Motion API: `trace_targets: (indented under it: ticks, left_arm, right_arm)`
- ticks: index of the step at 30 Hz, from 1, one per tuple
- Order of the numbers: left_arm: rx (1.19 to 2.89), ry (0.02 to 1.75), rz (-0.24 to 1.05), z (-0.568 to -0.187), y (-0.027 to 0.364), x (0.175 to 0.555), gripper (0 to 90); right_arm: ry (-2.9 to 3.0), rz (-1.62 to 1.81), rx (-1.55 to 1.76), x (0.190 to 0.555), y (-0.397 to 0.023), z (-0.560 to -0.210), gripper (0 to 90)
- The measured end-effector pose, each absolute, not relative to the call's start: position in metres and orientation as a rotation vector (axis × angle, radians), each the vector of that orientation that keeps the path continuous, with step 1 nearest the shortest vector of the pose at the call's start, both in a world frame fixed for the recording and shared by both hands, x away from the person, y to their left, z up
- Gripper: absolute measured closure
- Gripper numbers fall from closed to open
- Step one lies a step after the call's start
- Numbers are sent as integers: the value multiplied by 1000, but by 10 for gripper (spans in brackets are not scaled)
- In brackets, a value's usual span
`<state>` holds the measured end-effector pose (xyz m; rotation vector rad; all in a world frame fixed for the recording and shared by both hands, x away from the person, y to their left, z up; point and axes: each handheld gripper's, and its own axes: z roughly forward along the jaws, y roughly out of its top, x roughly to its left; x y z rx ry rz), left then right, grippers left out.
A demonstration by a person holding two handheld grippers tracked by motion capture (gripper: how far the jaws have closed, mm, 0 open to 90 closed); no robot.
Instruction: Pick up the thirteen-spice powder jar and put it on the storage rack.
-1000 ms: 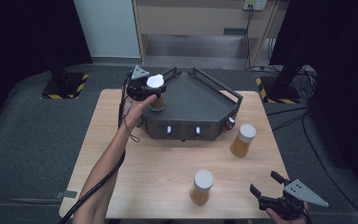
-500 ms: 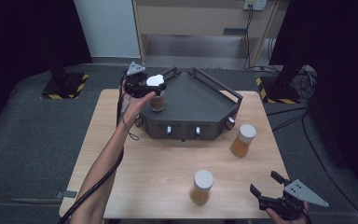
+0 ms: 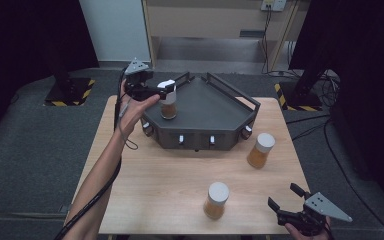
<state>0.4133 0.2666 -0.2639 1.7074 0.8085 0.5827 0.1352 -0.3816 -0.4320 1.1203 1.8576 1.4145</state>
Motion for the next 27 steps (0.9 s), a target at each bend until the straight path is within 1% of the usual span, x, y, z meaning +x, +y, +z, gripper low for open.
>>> trace_targets:
  ticks: [8,16,22,27]
  left_arm:
    - [1686,762,549,-256,287,391,19]
    - [1707,715,548,-251,308,365,20]
    - [1709,683,559,-254,323,342,20]
    - [1684,657,546,-265,339,323,21]
  right_arm:
    - [1863,1413,1120,136,-381,-432,50]
    - [1862,1415,1124,136,-382,-432,50]
    - [1863,1412,1125,137,-381,-432,50]
    - [1863,1410,1125,137,-381,-432,50]
